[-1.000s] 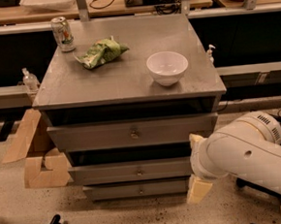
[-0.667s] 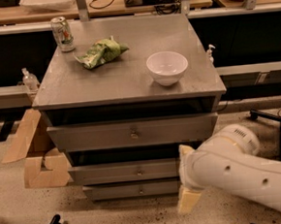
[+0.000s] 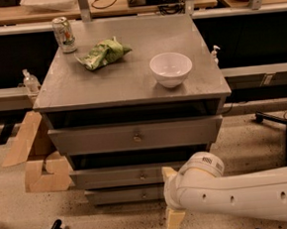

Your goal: Open middle drawer

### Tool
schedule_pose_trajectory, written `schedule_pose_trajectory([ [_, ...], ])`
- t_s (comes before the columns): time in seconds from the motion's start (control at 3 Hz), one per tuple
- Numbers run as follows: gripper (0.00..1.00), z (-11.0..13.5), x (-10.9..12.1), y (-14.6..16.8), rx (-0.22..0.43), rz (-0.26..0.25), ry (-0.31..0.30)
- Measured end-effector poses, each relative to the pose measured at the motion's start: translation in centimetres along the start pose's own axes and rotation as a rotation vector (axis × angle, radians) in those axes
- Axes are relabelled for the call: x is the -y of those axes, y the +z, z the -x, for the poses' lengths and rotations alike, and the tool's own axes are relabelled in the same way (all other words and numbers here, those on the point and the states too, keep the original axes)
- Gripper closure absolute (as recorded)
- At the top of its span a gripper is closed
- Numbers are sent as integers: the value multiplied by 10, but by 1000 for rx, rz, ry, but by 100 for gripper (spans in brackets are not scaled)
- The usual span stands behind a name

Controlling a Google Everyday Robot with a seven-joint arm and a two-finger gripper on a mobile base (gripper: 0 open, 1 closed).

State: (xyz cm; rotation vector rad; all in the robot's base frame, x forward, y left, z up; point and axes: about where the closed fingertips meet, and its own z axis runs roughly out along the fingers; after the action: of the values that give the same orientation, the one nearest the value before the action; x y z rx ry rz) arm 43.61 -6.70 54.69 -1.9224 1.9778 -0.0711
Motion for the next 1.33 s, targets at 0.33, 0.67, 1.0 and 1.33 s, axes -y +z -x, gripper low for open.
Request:
schedule_pose_trajectory([
  [0.33, 0, 4, 6, 32, 16, -7, -60],
  [0.67, 0, 1, 22, 74, -23, 3, -107],
  [1.0, 0, -6, 31, 107, -82, 26, -109],
  [1.33, 0, -19, 47, 138, -164, 49, -96],
])
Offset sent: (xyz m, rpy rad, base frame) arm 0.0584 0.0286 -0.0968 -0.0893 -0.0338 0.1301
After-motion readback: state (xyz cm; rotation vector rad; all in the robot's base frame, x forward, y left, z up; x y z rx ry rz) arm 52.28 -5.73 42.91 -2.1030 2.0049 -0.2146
